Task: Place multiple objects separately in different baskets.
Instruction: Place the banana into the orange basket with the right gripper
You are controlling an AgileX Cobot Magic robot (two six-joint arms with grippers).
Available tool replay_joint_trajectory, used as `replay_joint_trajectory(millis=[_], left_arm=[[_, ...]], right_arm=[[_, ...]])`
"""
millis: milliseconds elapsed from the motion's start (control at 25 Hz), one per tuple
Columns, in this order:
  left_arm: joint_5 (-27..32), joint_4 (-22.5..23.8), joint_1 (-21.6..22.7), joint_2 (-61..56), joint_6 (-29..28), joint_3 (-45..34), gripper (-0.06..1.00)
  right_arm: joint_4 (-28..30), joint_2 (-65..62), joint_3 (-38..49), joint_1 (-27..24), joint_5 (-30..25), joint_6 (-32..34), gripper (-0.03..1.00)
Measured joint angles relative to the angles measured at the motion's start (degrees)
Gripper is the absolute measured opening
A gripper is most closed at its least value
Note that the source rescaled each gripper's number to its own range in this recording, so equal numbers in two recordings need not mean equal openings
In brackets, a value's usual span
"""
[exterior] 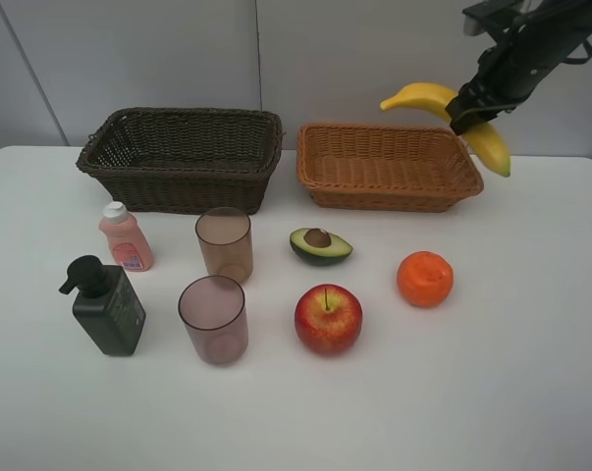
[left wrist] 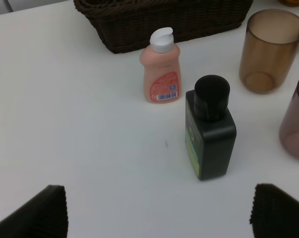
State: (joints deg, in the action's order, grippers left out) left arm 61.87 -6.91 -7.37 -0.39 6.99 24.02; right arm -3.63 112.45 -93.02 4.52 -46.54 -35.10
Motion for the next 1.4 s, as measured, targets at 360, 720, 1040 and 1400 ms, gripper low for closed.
replay_joint_trajectory(millis=[360, 720, 1040, 1400], left_arm=[[0.0, 0.0, 0.0, 0.0, 0.0, 0.0, 0.98], [0.0, 0.0, 0.0, 0.0, 0.0, 0.0, 0.98], [0.0, 0.0, 0.0, 0.0, 0.0, 0.0, 0.98], [0.0, 0.0, 0.0, 0.0, 0.0, 0.0, 0.98]], right_arm=[[-2.93, 9.8, -10.37, 1.43, 1.36, -4.98, 0.0], [-4.91, 16.55, -15.59, 1.59, 2.02, -5.42, 0.0], [-4.91, 18.01, -15.84, 1.59, 2.94, -5.42, 0.0], [-5.33, 18.01, -15.84, 1.63, 3.88, -5.42, 0.59]])
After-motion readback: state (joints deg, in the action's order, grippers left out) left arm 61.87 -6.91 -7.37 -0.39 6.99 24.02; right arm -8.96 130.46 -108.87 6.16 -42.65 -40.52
